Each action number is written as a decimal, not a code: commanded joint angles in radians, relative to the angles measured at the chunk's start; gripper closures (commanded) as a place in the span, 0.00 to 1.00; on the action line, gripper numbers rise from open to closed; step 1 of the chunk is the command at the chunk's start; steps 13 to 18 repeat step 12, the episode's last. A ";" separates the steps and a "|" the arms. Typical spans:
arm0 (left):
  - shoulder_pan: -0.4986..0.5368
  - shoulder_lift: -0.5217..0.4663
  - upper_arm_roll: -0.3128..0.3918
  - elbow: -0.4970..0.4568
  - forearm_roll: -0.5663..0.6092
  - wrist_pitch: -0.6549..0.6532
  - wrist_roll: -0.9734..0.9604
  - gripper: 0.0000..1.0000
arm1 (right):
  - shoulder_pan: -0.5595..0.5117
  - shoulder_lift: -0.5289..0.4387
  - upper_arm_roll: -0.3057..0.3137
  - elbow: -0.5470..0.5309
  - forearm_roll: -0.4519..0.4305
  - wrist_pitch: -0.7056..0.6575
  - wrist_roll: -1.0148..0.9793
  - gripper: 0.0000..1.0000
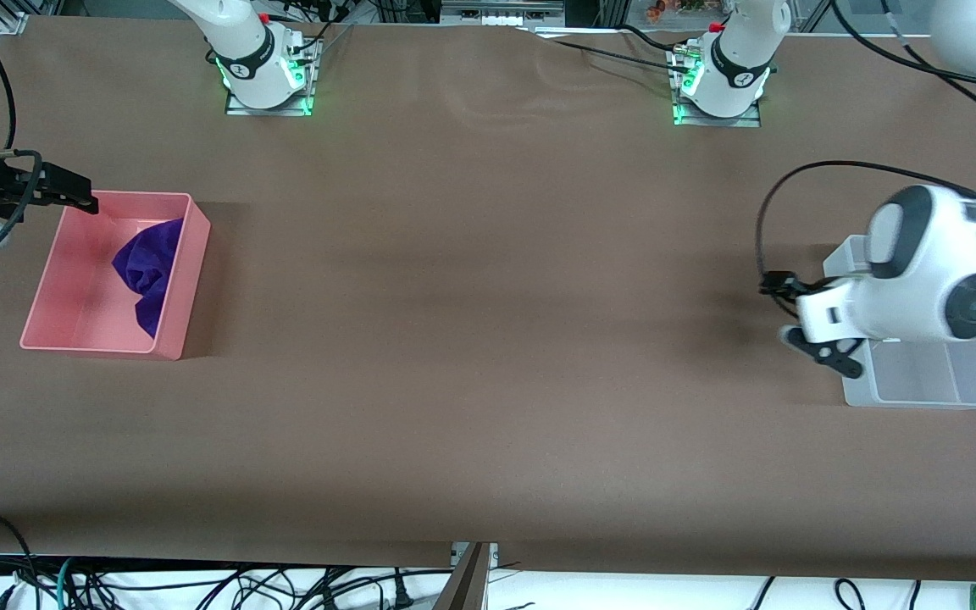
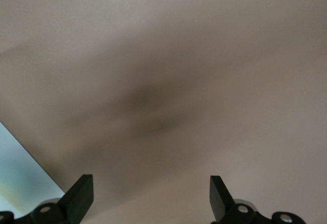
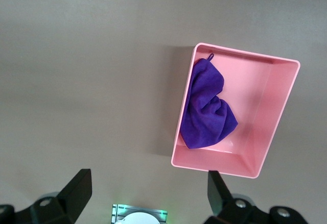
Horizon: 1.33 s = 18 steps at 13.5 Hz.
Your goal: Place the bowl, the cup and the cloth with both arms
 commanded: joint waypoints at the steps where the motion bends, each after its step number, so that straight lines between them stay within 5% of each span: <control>1: -0.156 -0.178 0.088 -0.018 -0.026 -0.055 -0.287 0.00 | -0.006 0.006 0.006 0.018 -0.008 -0.002 0.008 0.00; 3: -0.181 -0.284 0.120 -0.036 -0.027 -0.056 -0.343 0.00 | -0.006 0.006 0.006 0.018 -0.008 -0.002 0.008 0.00; 7: -0.264 -0.438 0.296 -0.077 -0.177 -0.035 -0.331 0.00 | -0.006 0.006 0.004 0.018 -0.008 -0.002 0.008 0.00; 10: -0.279 -0.489 0.300 -0.159 -0.171 -0.021 -0.329 0.00 | -0.006 0.006 0.004 0.018 -0.008 -0.002 0.008 0.00; 18: -0.276 -0.489 0.300 -0.160 -0.171 -0.021 -0.329 0.00 | -0.006 0.006 0.004 0.018 -0.008 -0.002 0.008 0.00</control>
